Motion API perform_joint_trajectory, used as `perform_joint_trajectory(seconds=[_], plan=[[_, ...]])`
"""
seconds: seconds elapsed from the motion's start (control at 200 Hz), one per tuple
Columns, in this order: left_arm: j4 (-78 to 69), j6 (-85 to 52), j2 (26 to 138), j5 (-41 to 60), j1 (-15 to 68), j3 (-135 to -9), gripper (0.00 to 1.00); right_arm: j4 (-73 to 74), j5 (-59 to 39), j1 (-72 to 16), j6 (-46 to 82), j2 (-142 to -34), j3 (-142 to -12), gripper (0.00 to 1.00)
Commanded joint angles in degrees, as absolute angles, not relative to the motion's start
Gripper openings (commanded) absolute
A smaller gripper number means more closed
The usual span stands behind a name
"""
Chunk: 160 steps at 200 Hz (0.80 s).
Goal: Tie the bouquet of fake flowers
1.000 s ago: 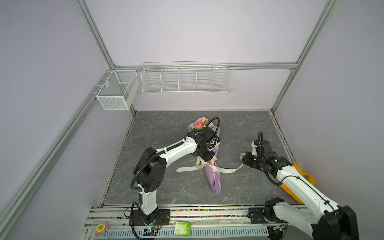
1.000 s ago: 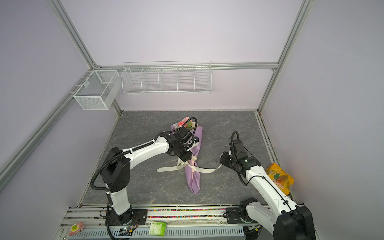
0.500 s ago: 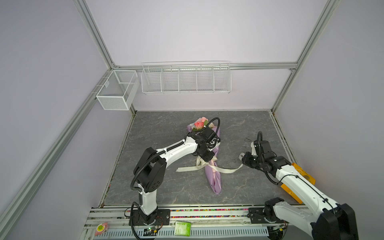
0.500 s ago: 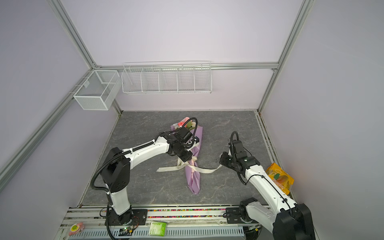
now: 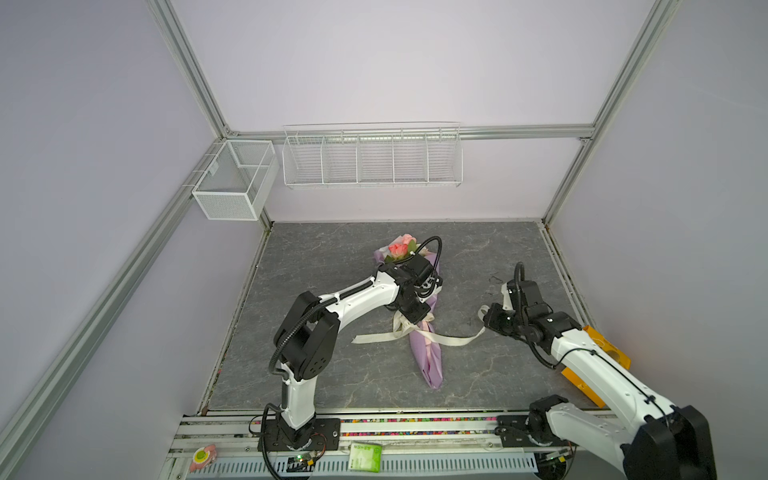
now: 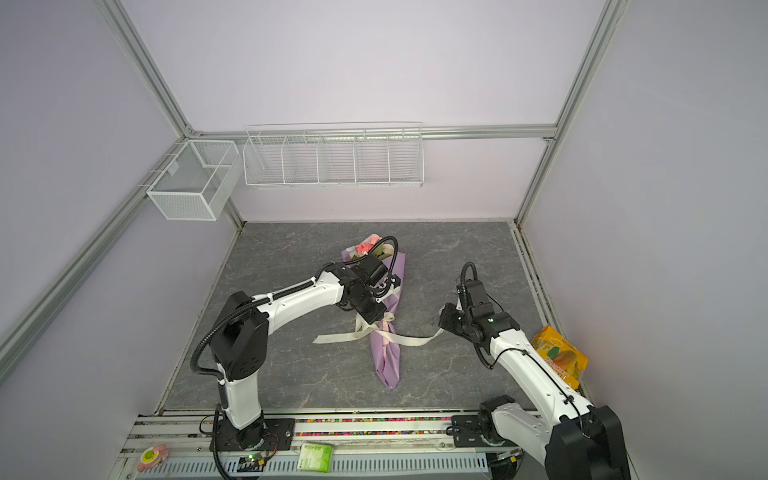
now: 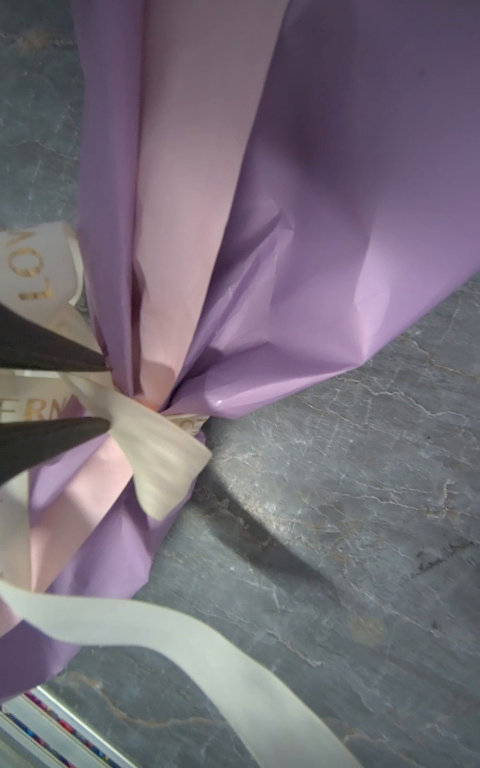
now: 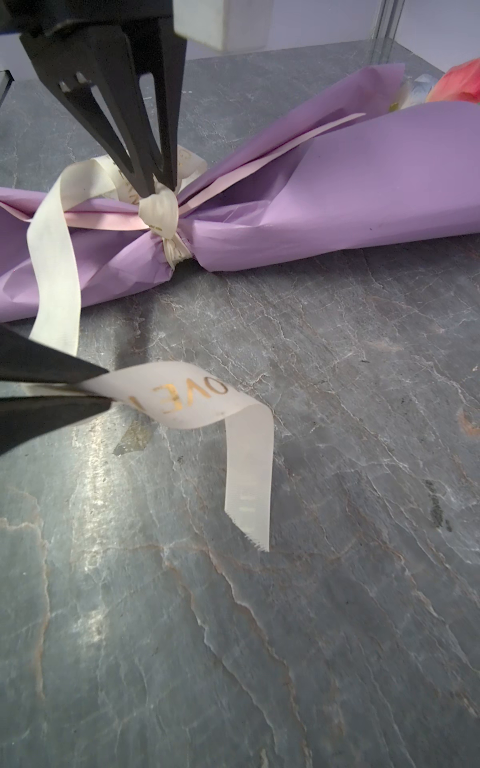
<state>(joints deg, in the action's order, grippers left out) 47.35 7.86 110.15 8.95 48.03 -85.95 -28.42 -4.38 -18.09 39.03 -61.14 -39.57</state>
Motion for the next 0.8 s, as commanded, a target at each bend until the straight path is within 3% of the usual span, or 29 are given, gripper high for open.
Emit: perform_joint_trajectory(seconds=[0.0, 0.17, 0.795], plan=[[48.98, 9.11, 108.94, 9.19, 48.22, -87.73, 0.11, -27.95, -4.92, -17.94, 38.99, -61.42, -40.24, 0.12], [49.3, 8.14, 107.63, 10.26, 48.25, -88.24, 0.0, -27.44, -5.05, -17.97, 39.39, -61.44, -40.47, 0.12], [48.41, 3.43, 102.39, 12.13, 48.22, -84.31, 0.0, -22.28, -4.09, -17.8, 40.89, -65.79, -47.58, 0.12]])
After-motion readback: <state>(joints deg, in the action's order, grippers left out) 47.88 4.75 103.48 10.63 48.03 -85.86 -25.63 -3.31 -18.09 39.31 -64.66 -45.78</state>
